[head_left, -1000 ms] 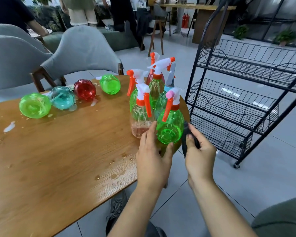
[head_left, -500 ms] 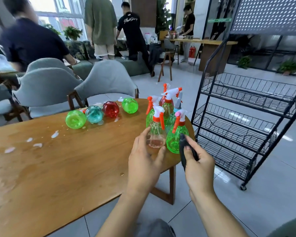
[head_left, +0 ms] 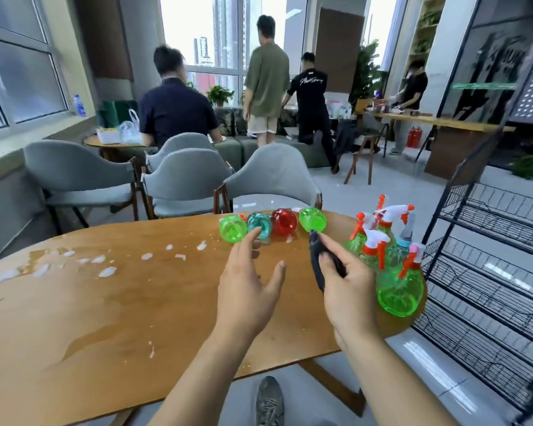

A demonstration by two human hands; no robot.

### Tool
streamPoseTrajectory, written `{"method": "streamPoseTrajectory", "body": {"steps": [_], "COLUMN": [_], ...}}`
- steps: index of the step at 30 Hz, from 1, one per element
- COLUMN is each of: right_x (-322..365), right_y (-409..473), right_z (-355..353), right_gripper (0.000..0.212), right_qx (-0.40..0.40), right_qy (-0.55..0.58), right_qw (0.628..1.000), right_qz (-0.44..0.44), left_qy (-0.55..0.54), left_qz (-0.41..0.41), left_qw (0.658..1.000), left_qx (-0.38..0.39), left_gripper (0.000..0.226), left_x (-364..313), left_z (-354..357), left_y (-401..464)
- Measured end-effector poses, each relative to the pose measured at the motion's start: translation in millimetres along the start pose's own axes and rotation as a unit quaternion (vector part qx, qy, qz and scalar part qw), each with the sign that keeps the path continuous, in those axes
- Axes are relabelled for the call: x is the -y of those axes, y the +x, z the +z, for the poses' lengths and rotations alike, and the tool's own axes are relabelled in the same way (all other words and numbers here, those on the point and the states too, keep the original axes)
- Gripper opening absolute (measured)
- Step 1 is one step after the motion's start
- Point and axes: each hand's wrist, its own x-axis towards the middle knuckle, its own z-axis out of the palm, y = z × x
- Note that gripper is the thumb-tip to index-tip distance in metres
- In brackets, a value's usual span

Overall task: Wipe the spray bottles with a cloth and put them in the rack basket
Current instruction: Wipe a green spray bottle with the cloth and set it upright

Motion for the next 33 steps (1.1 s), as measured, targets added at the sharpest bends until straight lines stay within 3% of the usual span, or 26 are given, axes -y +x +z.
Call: {"method": "streamPoseTrajectory", "body": {"steps": [9,22,33], "right_x": [-46,-166,-145], "right_y": [48,115,105], "right_z": [73,123,108], "right_gripper": [0.041,0.043,0.048], "right_qx": [0.05,0.036,0.024], "right_qy": [0.013,0.014,0.034], "right_qw": [0.999,0.998,0.997], "right_qz": [0.017,0.049,0.059], "left_qy": [0.102,0.244,0.221], "left_qz": [-0.039,-0.072,-0.028], "left_qw": [0.994,0.962,0.975], "left_qx": [0.002,0.104,0.013], "left_gripper": [0.077,0.098,0.092], "left_x": [102,203,193], "left_z": [-19,87,52], "left_y": [81,209,204]}}
